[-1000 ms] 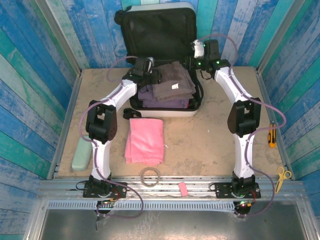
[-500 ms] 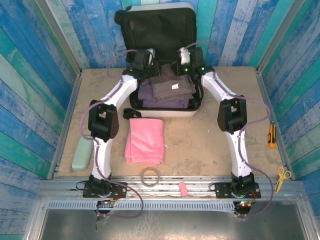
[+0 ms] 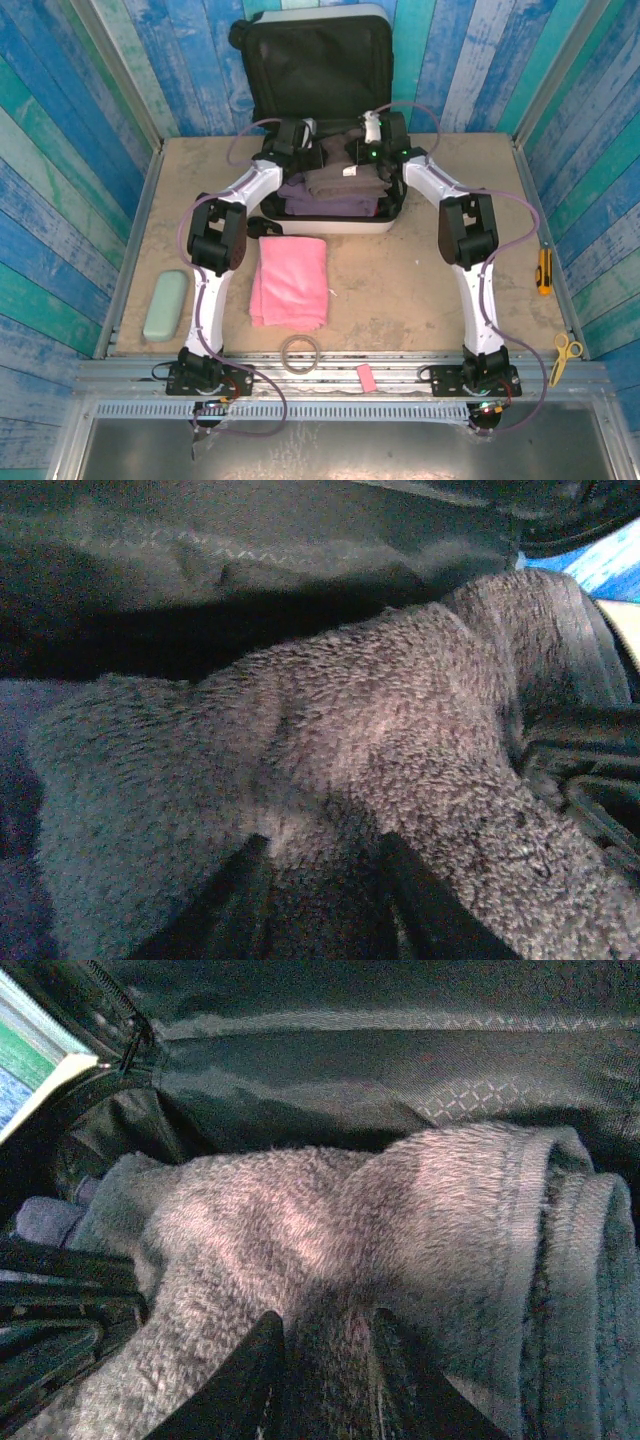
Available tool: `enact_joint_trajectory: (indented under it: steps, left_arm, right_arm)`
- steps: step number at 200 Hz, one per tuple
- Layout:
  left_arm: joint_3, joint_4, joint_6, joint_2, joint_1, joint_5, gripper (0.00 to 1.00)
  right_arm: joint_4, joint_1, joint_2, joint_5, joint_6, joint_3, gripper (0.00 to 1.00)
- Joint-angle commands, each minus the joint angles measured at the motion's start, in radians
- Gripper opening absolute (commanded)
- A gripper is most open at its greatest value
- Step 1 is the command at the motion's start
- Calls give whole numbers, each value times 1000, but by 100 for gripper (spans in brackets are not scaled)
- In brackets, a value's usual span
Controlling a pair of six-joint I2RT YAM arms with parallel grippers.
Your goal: Pack the luggage
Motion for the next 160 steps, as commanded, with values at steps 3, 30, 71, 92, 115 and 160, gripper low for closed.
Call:
enact_joint_trajectory:
  steps: [3,30,71,92,115,160]
  left_arm:
    - [-92,9,55,-113,-4,-107,54]
    - [-243,72,98,-369,-2,-268,85]
    - [-488,54,126,-732,17,-444,93]
    - [-655,28,91,-892,24,-431,93]
    - [-837,-39,11,-1016,25,-374,93]
    - [-1199,-12,-187,-1171,25,-194,94]
  right_arm:
    - [-91,-7,-104,32,-8,-11,46]
    - [-103,-8,-239,37,3,-80,64]
    - [-90,-9,-492,18,43,-274,75]
    - [-69,-3,-620,-38,85,-412,78]
    - [-23,24,-741,-119,138,-594,79]
    - [93,152,-952,-136,243,-967,80]
